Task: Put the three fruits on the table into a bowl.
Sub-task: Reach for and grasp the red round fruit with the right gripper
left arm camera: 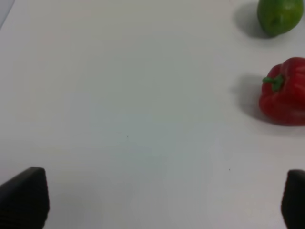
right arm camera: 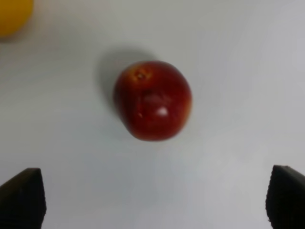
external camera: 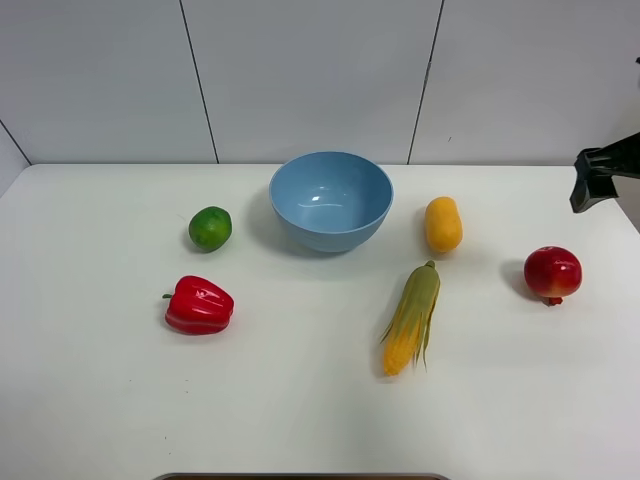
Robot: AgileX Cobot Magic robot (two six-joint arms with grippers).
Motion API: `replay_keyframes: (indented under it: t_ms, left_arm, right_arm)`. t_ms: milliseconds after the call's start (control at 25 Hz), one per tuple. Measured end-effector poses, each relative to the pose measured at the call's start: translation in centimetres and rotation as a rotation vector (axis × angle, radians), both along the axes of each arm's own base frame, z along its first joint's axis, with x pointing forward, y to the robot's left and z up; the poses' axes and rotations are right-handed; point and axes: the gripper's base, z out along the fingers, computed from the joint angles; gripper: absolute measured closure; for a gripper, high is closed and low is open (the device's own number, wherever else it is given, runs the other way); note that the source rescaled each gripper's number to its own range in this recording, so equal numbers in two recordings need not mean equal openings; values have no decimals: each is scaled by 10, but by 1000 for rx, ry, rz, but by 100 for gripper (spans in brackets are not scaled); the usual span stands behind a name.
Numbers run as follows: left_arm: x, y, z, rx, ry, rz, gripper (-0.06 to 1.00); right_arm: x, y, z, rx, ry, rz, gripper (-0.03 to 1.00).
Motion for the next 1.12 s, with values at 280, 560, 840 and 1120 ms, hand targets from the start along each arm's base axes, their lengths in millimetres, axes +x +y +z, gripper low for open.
replay_keyframes:
  t_ms: [280,560,840,1120]
  left_arm:
    - [0,0,0,0,0,0,-6]
    - [0,0,0,0,0,0,-6]
    - [0,0,0,0,0,0,-6]
    - [0,0,0,0,0,0,-6]
  right_arm:
    - [29,-11,-54,111,127,12,-3]
    - [41,-27,-83,113,157,-19,-3]
    - [51,-29,-118,122,219,-23,-3]
    - [58,-31,-149,124,266,-25,-3]
